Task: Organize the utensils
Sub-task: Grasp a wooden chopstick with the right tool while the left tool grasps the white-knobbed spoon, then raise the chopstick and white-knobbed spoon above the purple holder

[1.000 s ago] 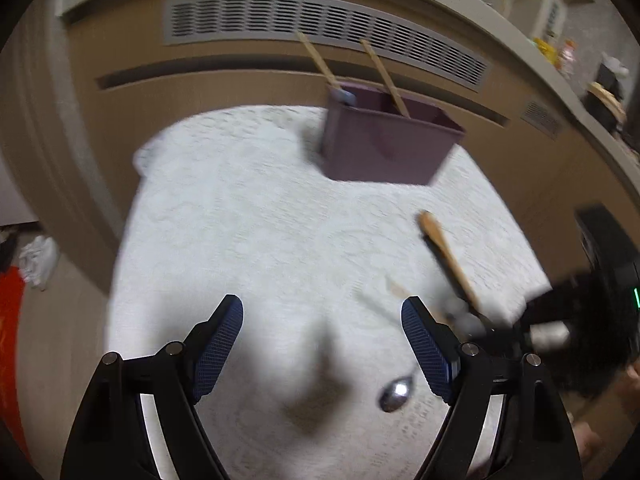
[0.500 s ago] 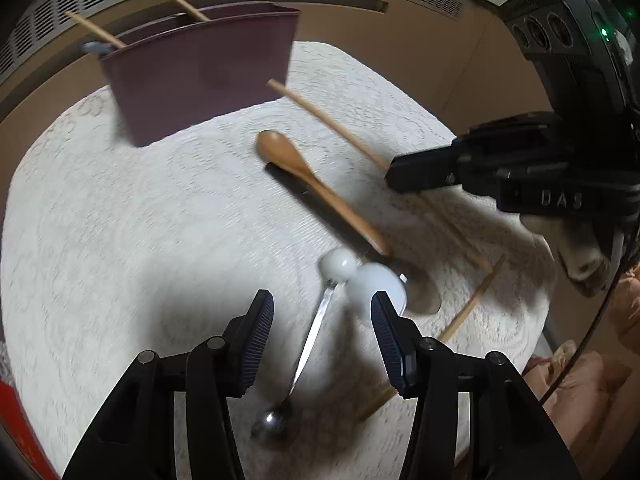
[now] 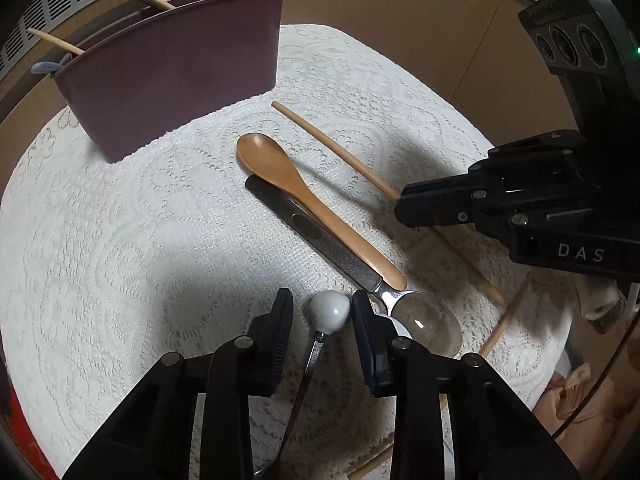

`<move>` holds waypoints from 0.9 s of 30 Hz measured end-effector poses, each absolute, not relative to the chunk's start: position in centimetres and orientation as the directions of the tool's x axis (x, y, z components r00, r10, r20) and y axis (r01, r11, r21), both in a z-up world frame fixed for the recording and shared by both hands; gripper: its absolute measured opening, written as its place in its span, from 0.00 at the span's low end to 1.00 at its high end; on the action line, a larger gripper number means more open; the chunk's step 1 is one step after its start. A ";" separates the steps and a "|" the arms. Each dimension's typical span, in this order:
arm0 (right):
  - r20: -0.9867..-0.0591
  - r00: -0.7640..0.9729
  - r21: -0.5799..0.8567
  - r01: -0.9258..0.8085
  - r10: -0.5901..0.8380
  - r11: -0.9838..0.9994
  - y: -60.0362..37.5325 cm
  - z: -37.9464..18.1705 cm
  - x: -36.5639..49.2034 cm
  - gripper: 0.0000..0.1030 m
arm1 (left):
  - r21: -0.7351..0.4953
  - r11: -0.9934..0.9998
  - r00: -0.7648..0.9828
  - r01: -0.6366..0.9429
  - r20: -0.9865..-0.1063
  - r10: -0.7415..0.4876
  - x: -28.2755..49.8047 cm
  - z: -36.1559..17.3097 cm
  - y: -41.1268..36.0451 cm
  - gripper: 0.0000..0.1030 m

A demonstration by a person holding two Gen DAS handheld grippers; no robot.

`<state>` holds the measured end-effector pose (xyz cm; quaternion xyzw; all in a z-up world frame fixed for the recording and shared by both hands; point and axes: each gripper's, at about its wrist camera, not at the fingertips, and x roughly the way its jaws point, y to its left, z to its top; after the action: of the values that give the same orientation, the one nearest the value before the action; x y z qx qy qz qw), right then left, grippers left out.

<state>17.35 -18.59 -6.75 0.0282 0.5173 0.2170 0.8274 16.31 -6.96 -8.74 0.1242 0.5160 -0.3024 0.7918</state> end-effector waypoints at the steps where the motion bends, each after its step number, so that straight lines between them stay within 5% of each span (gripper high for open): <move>1: -0.845 0.371 0.271 -0.324 0.386 0.906 -18.6 -6.8 17.5 0.07 | -0.115 0.788 0.287 0.605 -0.892 -0.351 16.5 -8.9 -7.0 0.25; 15: -0.845 0.378 0.266 -0.316 0.378 0.911 -18.2 -6.7 18.1 0.07 | -0.123 0.833 0.386 0.540 -0.843 -0.374 16.4 -6.7 -4.9 0.22; 27: -0.772 0.500 0.258 -0.318 0.393 0.912 -17.6 -2.4 17.4 0.07 | -0.200 0.911 0.597 0.361 -0.701 -0.391 16.5 -1.2 0.0 0.22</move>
<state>17.40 -17.64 -2.41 0.0408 0.4557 0.2055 0.8651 16.48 0.02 -1.21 -0.0187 0.3965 -0.2104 0.8934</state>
